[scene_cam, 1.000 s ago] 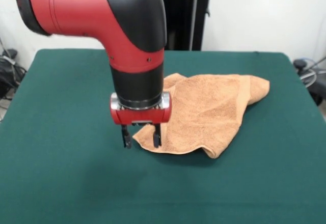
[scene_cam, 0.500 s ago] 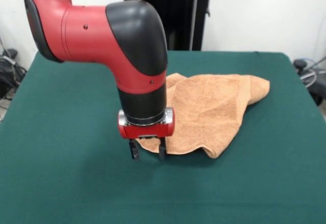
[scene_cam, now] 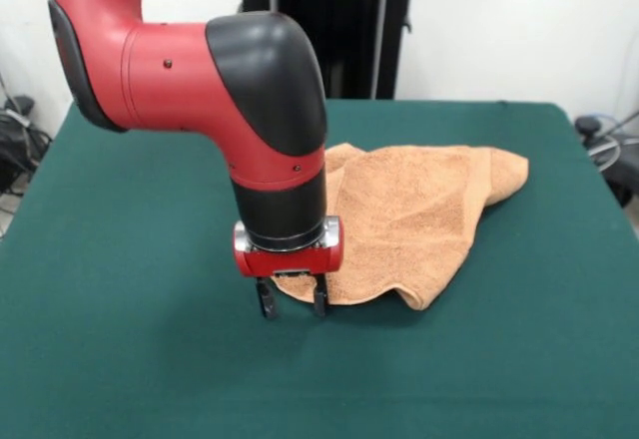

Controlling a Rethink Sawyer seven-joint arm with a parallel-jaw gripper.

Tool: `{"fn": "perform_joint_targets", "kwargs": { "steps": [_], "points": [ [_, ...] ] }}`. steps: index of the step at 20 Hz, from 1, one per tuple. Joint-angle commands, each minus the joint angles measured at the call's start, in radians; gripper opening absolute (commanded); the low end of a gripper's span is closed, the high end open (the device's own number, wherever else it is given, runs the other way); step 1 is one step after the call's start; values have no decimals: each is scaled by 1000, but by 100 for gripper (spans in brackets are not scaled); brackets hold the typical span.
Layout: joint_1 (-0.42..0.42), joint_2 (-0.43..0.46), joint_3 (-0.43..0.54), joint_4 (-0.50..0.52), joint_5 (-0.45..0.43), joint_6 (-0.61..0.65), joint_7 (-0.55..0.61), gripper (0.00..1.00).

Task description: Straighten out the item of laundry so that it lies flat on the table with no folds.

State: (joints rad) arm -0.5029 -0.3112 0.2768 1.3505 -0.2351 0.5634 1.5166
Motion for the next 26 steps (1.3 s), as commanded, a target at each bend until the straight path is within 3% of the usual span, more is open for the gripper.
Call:
{"fn": "perform_joint_targets", "kwargs": {
  "steps": [1, 7, 12, 18, 26],
  "points": [
    [-13, 11, 115, 83, -48, 30, -94, 100],
    [-7, -106, 101, 108, -15, 174, -98, 100],
    [-10, -128, 105, 106, -19, 192, -94, 100],
    [-18, -140, 111, 131, -26, 172, -82, 100],
    [-52, -68, 134, 165, -60, 42, -83, 100]
  ]
}}
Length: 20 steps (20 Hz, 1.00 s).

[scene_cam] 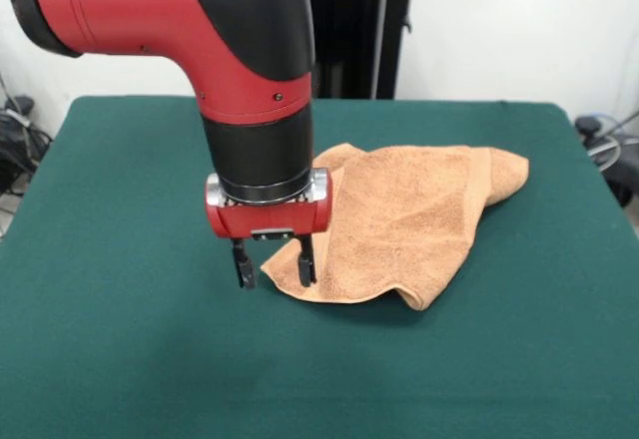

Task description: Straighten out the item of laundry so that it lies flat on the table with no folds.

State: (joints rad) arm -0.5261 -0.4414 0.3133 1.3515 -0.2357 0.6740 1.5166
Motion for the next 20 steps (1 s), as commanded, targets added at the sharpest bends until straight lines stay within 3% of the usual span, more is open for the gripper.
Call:
{"fn": "perform_joint_targets", "kwargs": {
  "steps": [1, 15, 20],
  "points": [
    [-27, 58, 95, 170, -65, -70, -81, 100],
    [-1, -28, 52, 263, -70, -65, -17, 100],
    [-4, 8, 60, 238, -77, -92, -27, 100]
  ]
}}
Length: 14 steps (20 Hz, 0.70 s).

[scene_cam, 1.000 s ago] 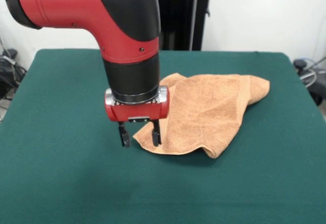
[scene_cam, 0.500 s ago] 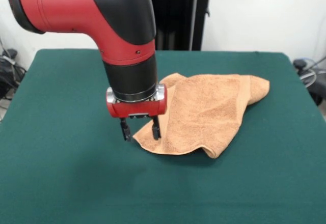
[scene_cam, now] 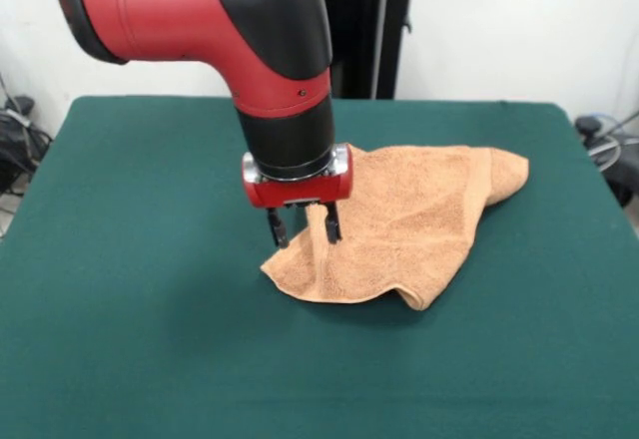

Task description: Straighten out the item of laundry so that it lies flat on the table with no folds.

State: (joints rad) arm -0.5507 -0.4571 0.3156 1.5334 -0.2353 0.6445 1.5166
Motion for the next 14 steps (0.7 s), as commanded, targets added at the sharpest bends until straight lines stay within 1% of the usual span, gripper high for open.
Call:
{"fn": "perform_joint_targets", "kwargs": {
  "steps": [1, 8, 14],
  "points": [
    [17, 31, 61, 49, -77, -61, -34, 100],
    [-23, 88, 93, 8, -74, -56, -89, 100],
    [-38, 94, 99, 8, -79, -55, -93, 100]
  ]
}}
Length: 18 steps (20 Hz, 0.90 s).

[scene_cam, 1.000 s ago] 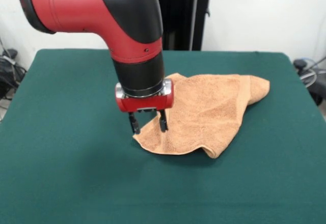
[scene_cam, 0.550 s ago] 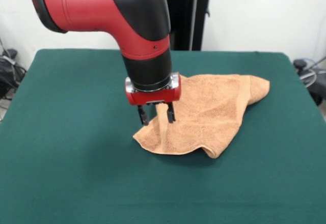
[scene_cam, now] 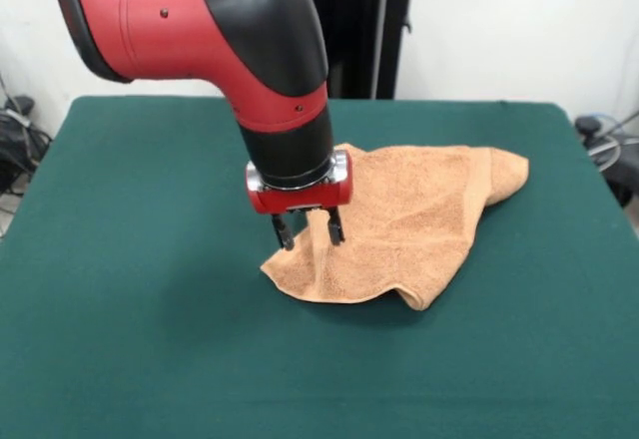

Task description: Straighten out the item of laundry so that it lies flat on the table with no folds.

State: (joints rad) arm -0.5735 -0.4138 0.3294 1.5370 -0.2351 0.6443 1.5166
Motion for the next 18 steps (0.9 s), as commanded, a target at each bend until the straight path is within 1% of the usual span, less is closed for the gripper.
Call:
{"fn": "perform_joint_targets", "kwargs": {
  "steps": [1, 5, 15, 18],
  "points": [
    [-18, 51, 86, 7, -81, -58, -93, 100],
    [-29, 33, 79, 22, -90, -57, -93, 100],
    [-44, -72, 78, 60, -93, 33, -89, 100],
    [-48, -84, 78, 65, -94, 40, -92, 100]
  ]
}}
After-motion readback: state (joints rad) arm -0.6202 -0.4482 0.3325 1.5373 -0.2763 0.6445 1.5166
